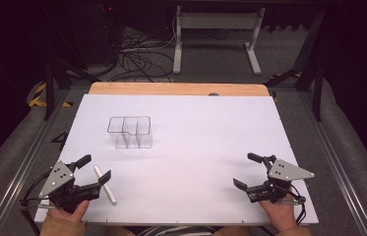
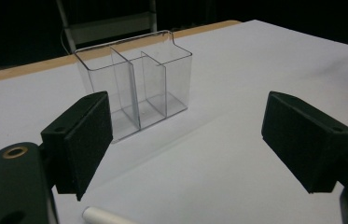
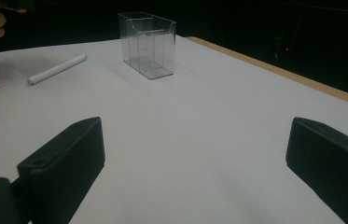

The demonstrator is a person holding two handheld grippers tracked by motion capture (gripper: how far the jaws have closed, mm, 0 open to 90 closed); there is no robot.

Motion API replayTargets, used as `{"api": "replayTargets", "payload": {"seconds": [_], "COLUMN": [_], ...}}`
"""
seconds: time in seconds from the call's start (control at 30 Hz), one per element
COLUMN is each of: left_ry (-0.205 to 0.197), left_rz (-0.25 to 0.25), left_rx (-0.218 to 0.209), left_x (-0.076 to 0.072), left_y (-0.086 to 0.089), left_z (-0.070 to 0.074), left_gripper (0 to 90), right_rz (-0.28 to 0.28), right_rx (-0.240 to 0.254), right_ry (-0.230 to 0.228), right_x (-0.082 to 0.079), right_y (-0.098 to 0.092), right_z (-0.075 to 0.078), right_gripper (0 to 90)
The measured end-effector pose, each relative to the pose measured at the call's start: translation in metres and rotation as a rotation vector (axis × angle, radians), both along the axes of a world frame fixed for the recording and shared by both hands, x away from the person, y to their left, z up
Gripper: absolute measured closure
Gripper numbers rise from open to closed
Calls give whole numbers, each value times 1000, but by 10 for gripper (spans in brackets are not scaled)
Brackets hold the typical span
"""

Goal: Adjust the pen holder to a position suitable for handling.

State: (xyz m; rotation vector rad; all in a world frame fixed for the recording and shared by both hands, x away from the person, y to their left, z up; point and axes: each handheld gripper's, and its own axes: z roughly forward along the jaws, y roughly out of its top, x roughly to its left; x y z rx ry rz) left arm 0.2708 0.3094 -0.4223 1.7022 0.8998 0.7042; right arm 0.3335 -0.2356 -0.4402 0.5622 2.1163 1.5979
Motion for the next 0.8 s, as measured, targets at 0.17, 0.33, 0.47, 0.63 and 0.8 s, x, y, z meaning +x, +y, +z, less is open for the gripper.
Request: {"api": "replayTargets", "payload": {"seconds": [0.17,0.33,0.47,0.63,0.8], "left_ry": [-2,-3,6,41,51], "left_rz": [-4,-4,-17,-52,-74], "left_rx": [3,4,3,-1,6], "left_x": [0,1,3,9,15], "left_y": [-1,-1,-2,-5,-6], "left_z": [1,1,4,8,13], "left_gripper": [171,168,157,108,117], "right_rz": [0,0,-1,0,0], "right_rx": [0,-1,-1,0,-1], "right_ry": [-3,-2,-2,0,3], "right_x": [0,0,0,0,-1], "right_y": [0,-1,-1,-1,-1], "right_z": [0,0,0,0,0], "right_gripper": [49,49,49,49,49]}}
